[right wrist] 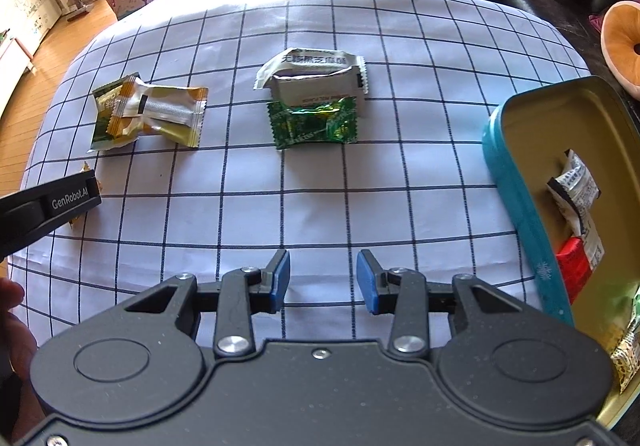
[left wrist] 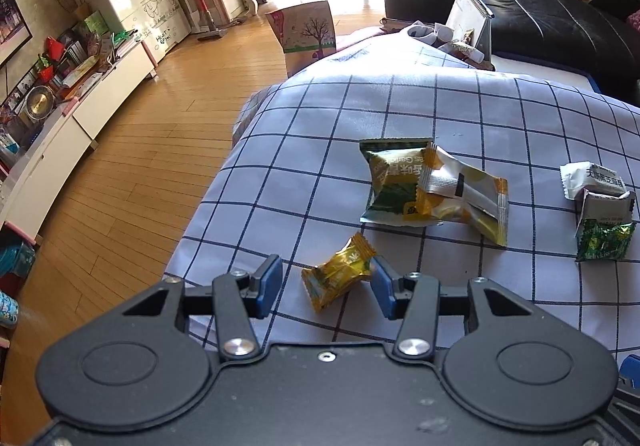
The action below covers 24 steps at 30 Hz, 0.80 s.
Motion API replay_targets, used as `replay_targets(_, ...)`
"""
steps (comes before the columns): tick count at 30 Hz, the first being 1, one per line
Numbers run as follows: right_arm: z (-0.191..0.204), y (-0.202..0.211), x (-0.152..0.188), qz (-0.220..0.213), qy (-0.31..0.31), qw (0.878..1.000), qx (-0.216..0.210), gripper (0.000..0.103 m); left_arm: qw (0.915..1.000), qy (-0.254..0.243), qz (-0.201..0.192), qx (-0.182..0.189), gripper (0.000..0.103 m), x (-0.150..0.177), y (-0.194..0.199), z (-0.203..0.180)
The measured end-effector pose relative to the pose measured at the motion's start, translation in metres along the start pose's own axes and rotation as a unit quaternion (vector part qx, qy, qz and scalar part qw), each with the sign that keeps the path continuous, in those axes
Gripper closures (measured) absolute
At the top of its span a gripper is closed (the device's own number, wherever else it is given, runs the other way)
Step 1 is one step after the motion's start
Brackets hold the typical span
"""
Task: Organize snacks
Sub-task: 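Withdraw both open grippers from the tin back over the snack pile, then lower the right gripper onto the white bar with dark printed text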
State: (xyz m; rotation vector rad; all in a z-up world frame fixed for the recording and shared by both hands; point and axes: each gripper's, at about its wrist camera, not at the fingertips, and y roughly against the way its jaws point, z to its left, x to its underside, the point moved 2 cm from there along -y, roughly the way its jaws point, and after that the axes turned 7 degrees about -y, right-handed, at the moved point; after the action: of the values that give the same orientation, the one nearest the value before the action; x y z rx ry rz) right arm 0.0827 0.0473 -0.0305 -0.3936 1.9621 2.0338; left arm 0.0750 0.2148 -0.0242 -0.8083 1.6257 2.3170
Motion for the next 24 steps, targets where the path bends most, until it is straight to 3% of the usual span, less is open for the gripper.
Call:
replay_targets(15,0.015,-0.005,0.001,0.001,0.015,1.000,0.009,0.055,0.9996,0.023,-0.011,0.014,0.051,-0.001,0.007,0.016)
replay_targets(24,0.016,-0.006,-0.001,0.000,0.013,1.000,0.009,0.055,0.9979,0.063,-0.009,0.013,0.051,-0.001,0.008,0.035)
